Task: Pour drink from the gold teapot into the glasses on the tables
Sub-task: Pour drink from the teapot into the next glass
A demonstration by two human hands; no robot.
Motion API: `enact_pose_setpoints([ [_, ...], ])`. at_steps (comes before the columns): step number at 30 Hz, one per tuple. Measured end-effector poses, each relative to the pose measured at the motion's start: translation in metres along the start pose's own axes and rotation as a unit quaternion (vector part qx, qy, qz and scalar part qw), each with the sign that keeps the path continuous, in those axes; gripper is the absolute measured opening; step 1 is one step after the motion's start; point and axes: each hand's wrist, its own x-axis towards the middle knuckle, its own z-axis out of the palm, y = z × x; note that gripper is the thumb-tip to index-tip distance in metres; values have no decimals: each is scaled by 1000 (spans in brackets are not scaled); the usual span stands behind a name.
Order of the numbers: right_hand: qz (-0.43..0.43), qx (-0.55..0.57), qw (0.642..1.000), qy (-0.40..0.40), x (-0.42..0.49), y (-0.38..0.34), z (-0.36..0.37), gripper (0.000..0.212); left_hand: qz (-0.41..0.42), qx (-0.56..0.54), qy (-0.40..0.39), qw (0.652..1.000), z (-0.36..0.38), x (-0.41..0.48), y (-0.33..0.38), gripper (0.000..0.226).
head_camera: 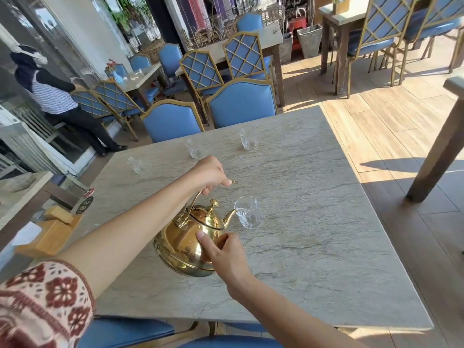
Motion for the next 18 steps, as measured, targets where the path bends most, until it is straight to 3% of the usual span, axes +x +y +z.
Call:
enact_pose_setpoints([
  [18,3,-15,1000,11,5,4,1,51,-2,21,-9,1000,1,0,11,15],
])
